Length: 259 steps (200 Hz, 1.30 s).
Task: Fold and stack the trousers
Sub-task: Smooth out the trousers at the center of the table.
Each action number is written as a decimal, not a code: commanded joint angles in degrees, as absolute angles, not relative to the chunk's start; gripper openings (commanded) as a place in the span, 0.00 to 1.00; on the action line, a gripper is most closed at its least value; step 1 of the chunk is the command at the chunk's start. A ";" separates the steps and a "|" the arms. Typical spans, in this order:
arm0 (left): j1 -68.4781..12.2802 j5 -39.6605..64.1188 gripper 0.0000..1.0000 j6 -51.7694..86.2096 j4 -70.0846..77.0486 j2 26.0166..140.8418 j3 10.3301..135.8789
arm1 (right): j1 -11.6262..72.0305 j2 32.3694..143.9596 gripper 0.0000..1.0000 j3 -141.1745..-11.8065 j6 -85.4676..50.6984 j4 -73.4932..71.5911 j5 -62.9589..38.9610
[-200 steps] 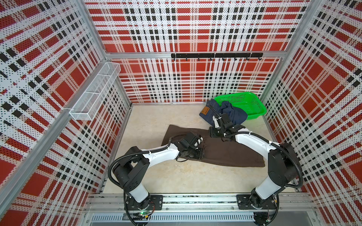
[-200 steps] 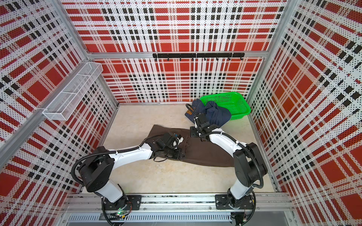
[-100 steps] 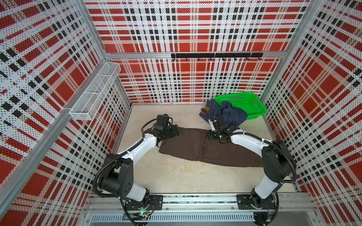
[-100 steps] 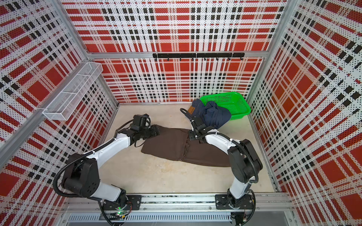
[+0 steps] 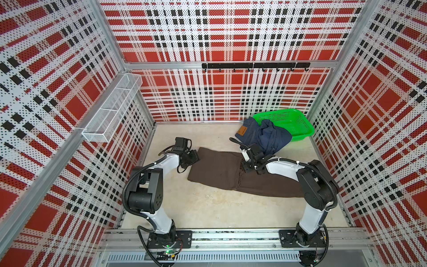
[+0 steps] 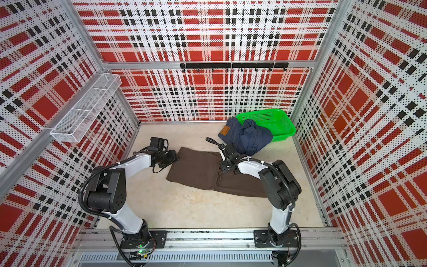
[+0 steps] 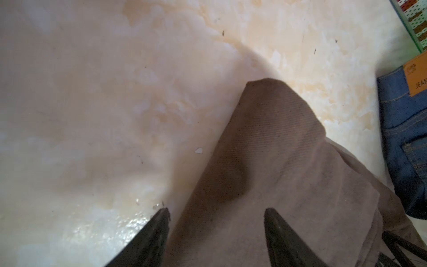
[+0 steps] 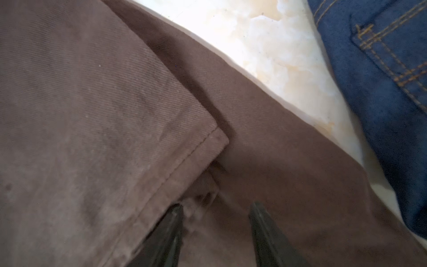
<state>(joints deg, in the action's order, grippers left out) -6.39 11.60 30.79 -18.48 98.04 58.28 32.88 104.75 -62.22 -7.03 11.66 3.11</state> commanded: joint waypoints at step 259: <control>-5.80 13.26 0.72 29.62 -18.05 101.07 60.07 | 25.26 105.20 0.00 -66.26 -15.26 12.68 -1.50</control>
<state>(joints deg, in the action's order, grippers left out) -6.13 13.06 30.55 -18.48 100.68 58.63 25.32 106.91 -67.29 -12.99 13.04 0.16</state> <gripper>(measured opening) 0.716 0.045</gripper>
